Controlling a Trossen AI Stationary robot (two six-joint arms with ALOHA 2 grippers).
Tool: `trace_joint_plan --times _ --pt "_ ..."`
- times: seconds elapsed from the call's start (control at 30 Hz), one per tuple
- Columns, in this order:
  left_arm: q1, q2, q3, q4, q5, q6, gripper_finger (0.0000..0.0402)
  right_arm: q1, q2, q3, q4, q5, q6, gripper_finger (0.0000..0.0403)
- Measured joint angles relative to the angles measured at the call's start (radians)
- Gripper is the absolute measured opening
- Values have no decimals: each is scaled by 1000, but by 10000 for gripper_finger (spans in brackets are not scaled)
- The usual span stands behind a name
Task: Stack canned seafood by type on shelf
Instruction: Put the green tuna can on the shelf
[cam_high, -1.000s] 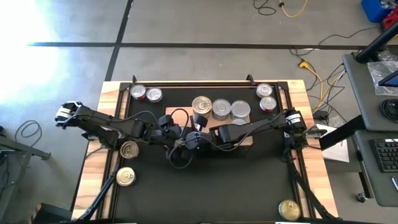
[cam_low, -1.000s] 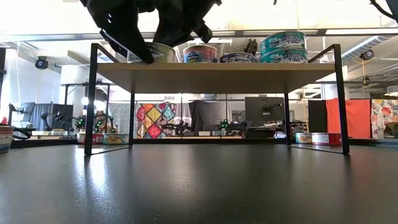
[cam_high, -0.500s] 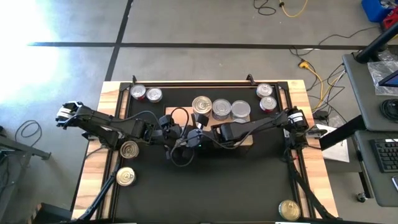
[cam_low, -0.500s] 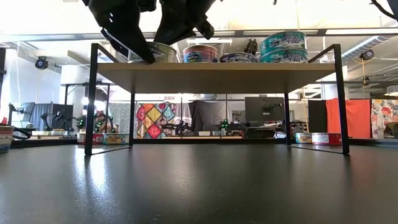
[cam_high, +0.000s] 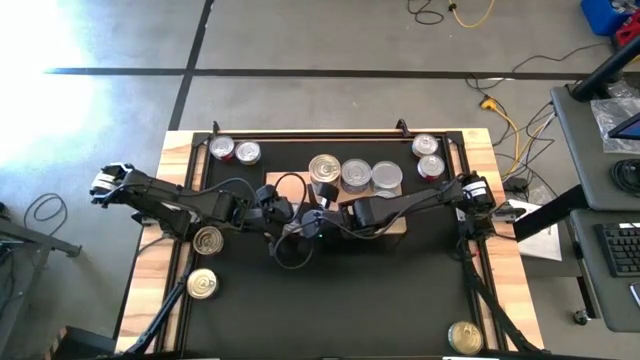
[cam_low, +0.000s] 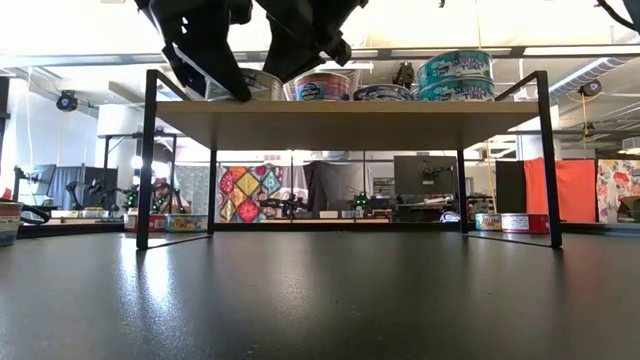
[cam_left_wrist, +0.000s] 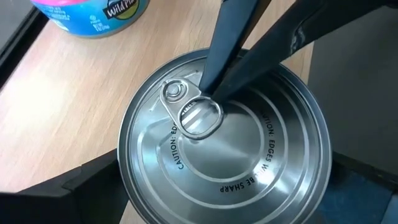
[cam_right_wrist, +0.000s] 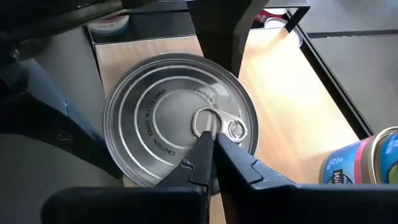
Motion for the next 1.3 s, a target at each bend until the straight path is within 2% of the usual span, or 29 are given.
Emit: trace_joint_plan --times 0.5,0.67,0.77,0.97,1.3 --pt "1 16 0 25 51 -30 400 2 -45 -4 -48 -13 -2 13" --pt "1 51 2 29 46 -40 400 2 -45 -3 41 -20 -2 13" --pt "0 55 1 41 26 -41 400 1 -41 -2 83 -61 -2 13" --pt "1 51 -4 146 26 58 400 1 -11 -2 99 -72 0 13" --pt "0 57 -7 175 -18 112 400 3 -5 -2 35 -104 -1 13"
